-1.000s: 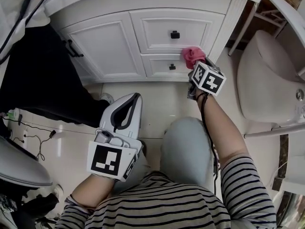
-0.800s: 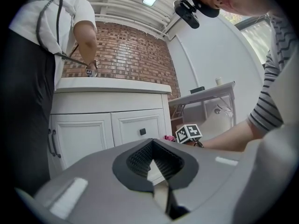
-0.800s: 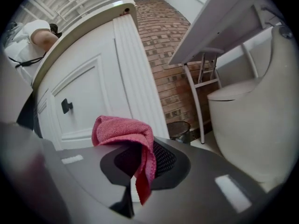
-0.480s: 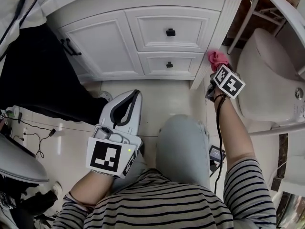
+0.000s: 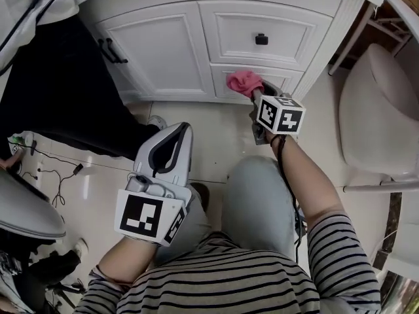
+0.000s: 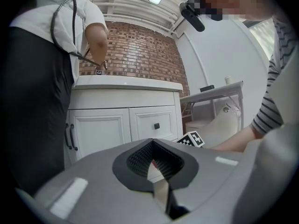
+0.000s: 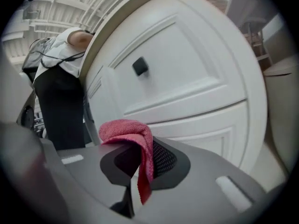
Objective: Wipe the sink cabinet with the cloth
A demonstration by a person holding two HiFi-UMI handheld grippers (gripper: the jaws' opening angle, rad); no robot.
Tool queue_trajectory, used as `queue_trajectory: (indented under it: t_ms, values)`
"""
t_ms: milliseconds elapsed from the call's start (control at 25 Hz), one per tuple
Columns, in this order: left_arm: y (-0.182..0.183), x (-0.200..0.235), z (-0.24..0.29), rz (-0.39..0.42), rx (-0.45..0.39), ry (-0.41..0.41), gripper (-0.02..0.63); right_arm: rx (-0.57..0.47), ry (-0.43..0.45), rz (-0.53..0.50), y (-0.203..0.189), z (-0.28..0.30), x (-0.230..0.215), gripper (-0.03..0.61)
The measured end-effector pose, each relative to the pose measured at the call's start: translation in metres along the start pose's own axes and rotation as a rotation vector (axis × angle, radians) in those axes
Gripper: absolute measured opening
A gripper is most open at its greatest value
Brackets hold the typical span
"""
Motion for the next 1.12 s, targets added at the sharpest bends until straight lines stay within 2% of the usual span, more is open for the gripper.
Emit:
queue_trajectory:
  t_ms: [160,280,560,800,1120]
  values:
    - [-0.010,0.022,-0.001,-0.021,0.020,0.035,0.000,0.116,0.063,-0.156,-0.026,0.050,0.028,0.041]
    - [-0.016,0.032,0.004,-0.039,0.032,0.047,0.000,0.145,0.021,-0.207,-0.032,0.070,0.025,0.041]
    - [-0.019,0.026,0.018,-0.037,0.039,0.021,0.000,0.148,-0.036,-0.208,-0.025,0.064,-0.008,0.041]
    - [-0.017,0.011,0.026,-0.021,0.043,-0.004,0.000,0.107,-0.099,-0.107,-0.025,0.029,-0.054,0.041]
    - [-0.014,-0.003,0.041,-0.010,0.050,-0.017,0.000,0.090,-0.220,-0.051,-0.025,-0.017,-0.125,0.038]
Point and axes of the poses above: the fingertips, and each gripper's own axes: z forward along the fingers, x to its left, y out of its top, the point moved 2 cm from there along -z, backward along the fingers, and after that the axes turned 6 degrees about x, right-handed, at the moved point
